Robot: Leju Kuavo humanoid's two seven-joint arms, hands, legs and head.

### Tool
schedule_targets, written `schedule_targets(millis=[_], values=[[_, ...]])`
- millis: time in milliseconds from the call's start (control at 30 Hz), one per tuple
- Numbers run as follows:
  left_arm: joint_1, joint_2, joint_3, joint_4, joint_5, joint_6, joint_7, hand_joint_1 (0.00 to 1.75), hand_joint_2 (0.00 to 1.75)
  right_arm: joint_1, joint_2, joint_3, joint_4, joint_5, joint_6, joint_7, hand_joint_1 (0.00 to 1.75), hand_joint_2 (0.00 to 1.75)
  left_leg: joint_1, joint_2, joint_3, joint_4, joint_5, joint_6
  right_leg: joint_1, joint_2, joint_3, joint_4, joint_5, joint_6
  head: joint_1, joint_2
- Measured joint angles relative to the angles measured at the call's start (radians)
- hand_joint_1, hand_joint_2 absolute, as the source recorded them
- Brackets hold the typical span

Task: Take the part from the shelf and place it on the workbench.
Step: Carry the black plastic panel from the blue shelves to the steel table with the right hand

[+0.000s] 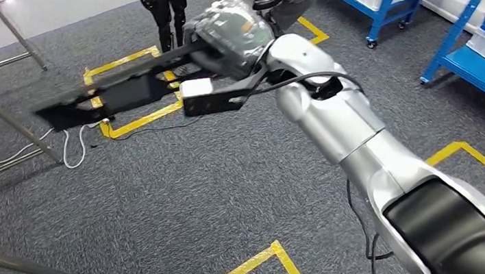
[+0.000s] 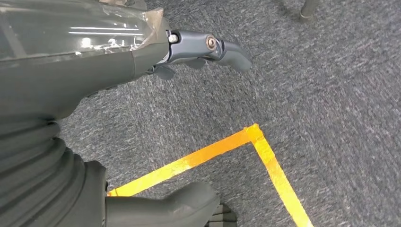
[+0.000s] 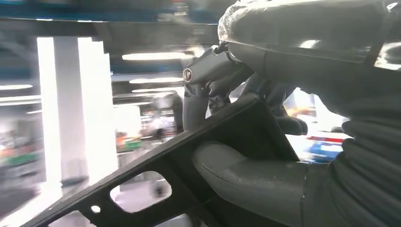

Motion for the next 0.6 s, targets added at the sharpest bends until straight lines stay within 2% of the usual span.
schedule_targets(millis=[33,67,100,133,200,233,267,300,333,367,400,433,467,500,567,600], values=[[0.000,0.001,0.002,0.000,0.001,0.001,-0.001,0.00,1.75,0.002,0.010,0.014,-0.006,0.000,0.006,0.001,1.75,1.75,-0.003,-0.013,-0.001,-0.002,0.001,0.007,-0.002,-0.011,0.003,0.000,-0.003,0.005,0.001,0.000],[0.002,0.003,0.003,0.000,0.001,0.002,-0.001,0.00,1.75,0.004,0.017,0.026,-0.012,0.000,0.010,0.002,1.75,1.75,-0.003,-0.025,0.001,-0.006,0.003,0.014,-0.004,-0.010,0.001,0.004,-0.008,0.010,0.001,0.000],[0.003,0.003,0.004,0.000,0.002,0.002,-0.001,0.00,1.75,0.006,0.024,0.034,-0.018,-0.002,0.014,0.004,1.75,1.75,-0.002,-0.037,0.004,-0.010,0.006,0.021,-0.006,0.005,-0.005,0.020,-0.019,0.014,0.001,0.000],[0.003,0.004,0.005,0.000,0.002,0.003,-0.002,0.00,1.75,0.007,0.027,0.041,-0.023,-0.009,0.021,0.003,1.75,1.75,-0.001,-0.048,0.007,-0.015,0.009,0.029,-0.008,0.028,-0.020,0.055,-0.036,0.014,0.002,0.000],[0.003,0.005,0.006,0.000,0.002,0.004,-0.002,0.00,1.75,0.012,0.030,0.056,-0.030,-0.032,0.046,-0.009,1.75,1.75,0.001,-0.075,0.008,-0.017,0.011,0.038,-0.013,0.076,-0.080,0.181,-0.086,0.007,0.004,0.000],[0.003,0.006,0.006,0.000,0.002,0.005,-0.002,0.00,1.75,0.018,0.032,0.066,-0.032,-0.047,0.061,-0.019,1.75,1.75,0.001,-0.090,0.008,-0.017,0.011,0.040,-0.014,0.085,-0.115,0.246,-0.106,0.005,0.006,0.000],[0.003,0.005,0.008,0.000,0.002,0.006,-0.002,0.00,1.75,0.026,0.035,0.079,-0.035,-0.059,0.072,-0.026,1.75,1.75,0.001,-0.105,0.009,-0.017,0.011,0.040,-0.014,0.088,-0.139,0.287,-0.115,0.007,0.006,0.000],[0.004,0.004,0.010,0.000,0.002,0.007,-0.004,0.00,1.75,0.035,0.041,0.095,-0.039,-0.070,0.080,-0.031,1.75,1.75,0.001,-0.119,0.009,-0.016,0.011,0.040,-0.014,0.091,-0.148,0.292,-0.108,0.011,0.006,0.000],[0.005,0.003,0.012,0.000,0.003,0.008,-0.006,0.00,1.75,0.042,0.048,0.114,-0.049,-0.081,0.085,-0.032,1.75,1.75,0.001,-0.133,0.009,-0.015,0.010,0.039,-0.016,0.096,-0.137,0.256,-0.086,0.019,0.006,0.000],[0.006,0.002,0.014,0.000,0.004,0.010,-0.009,0.00,1.75,0.047,0.054,0.133,-0.060,-0.090,0.089,-0.031,1.75,1.75,0.002,-0.145,0.009,-0.013,0.010,0.038,-0.019,0.108,-0.112,0.194,-0.057,0.026,0.006,0.000],[0.006,0.001,0.016,0.000,0.006,0.012,-0.012,0.00,1.75,0.050,0.059,0.154,-0.075,-0.104,0.093,-0.030,1.75,1.75,0.002,-0.158,0.008,-0.010,0.008,0.034,-0.023,0.131,-0.082,0.124,-0.028,0.033,0.006,0.000],[0.006,0.000,0.019,0.000,0.008,0.014,-0.014,0.00,1.75,0.051,0.063,0.174,-0.090,-0.117,0.096,-0.028,1.75,1.75,0.002,-0.171,0.005,-0.006,0.006,0.029,-0.027,0.148,-0.057,0.069,-0.005,0.034,0.006,0.000],[0.006,0.000,0.022,0.000,0.010,0.016,-0.015,0.00,1.75,0.052,0.065,0.190,-0.104,-0.128,0.099,-0.025,1.75,1.75,0.002,-0.182,0.003,-0.003,0.004,0.023,-0.029,0.161,-0.041,0.038,0.007,0.031,0.005,0.000],[0.007,0.000,0.026,0.000,0.013,0.017,-0.015,0.00,1.75,0.052,0.069,0.206,-0.117,-0.138,0.102,-0.022,1.75,1.75,0.004,-0.193,-0.001,-0.001,0.004,0.016,-0.027,0.165,-0.034,0.026,0.011,0.025,0.005,0.000],[0.012,0.001,0.033,0.000,0.015,0.020,-0.013,0.00,1.75,0.051,0.077,0.228,-0.136,-0.145,0.109,-0.014,1.75,1.75,0.009,-0.209,-0.005,-0.004,0.006,0.003,-0.025,0.144,-0.031,0.023,0.015,0.010,0.005,0.000],[0.015,0.000,0.037,0.000,0.016,0.021,-0.012,0.00,1.75,0.050,0.082,0.237,-0.143,-0.146,0.111,-0.010,1.75,1.75,0.009,-0.194,-0.010,0.005,0.000,-0.001,-0.026,0.133,-0.028,0.020,0.017,0.002,0.004,0.000]])
